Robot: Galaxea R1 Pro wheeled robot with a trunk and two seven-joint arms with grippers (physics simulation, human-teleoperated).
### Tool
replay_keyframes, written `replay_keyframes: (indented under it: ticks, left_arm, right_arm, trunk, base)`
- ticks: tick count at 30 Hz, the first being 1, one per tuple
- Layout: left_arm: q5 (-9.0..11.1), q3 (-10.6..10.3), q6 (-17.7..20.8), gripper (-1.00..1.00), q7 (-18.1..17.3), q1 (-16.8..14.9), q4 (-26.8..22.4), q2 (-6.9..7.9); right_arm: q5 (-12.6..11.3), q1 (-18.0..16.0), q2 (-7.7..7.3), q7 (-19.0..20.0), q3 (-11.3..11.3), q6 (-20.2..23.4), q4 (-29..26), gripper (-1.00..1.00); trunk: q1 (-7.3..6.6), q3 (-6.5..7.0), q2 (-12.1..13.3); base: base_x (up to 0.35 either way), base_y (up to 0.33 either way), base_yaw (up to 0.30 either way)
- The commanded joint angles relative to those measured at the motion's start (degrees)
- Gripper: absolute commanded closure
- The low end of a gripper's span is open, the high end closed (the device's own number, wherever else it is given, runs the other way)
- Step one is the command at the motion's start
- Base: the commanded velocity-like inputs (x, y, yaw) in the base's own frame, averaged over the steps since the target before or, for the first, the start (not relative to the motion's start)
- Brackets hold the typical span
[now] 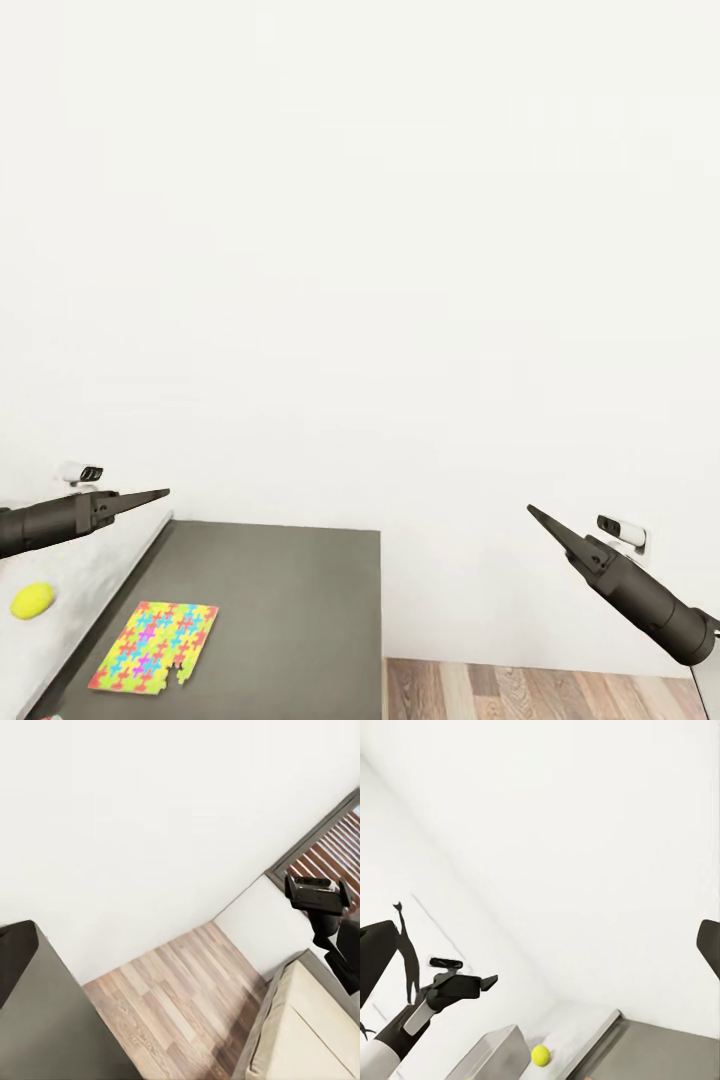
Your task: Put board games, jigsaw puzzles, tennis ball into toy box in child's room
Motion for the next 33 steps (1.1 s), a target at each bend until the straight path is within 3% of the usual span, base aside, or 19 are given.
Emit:
replay_keyframes:
  ticks: [1, 25, 30, 33]
  left_arm:
    - [0.0, 0.0, 0.6, -1.0, -0.2, 0.0, 0.0, 0.03]
    - [-0.2, 0.0, 0.5, -1.0, -0.2, 0.0, 0.0, 0.07]
    - [-0.8, -0.4, 0.8, -1.0, -0.2, 0.0, 0.1, -0.25]
    - [-3.6, -0.5, 1.1, -1.0, 1.9, -0.1, 0.1, -0.45]
  right_arm:
    - [-0.2, 0.0, 0.0, 0.1, 0.0, 0.4, 0.0, -1.0]
    - [-0.2, 0.0, 0.06, -0.7, 0.1, 0.4, 0.0, -1.0]
    - [-0.2, 0.0, 0.06, -3.9, 0.2, 0.5, 0.0, -1.0]
    - [-0.3, -0.1, 0.06, -8.2, 0.3, 0.7, 0.0, -1.0]
  trunk:
    - [0.04, 0.01, 0.0]
    - [0.04, 0.15, 0.0]
    - [0.04, 0.15, 0.0]
    - [0.04, 0.15, 0.0]
  base:
    - [0.107, 0.02, -0.099]
    - [0.026, 0.039, -0.008]
    - [0.0, 0.0, 0.0]
    - [0.0, 0.0, 0.0]
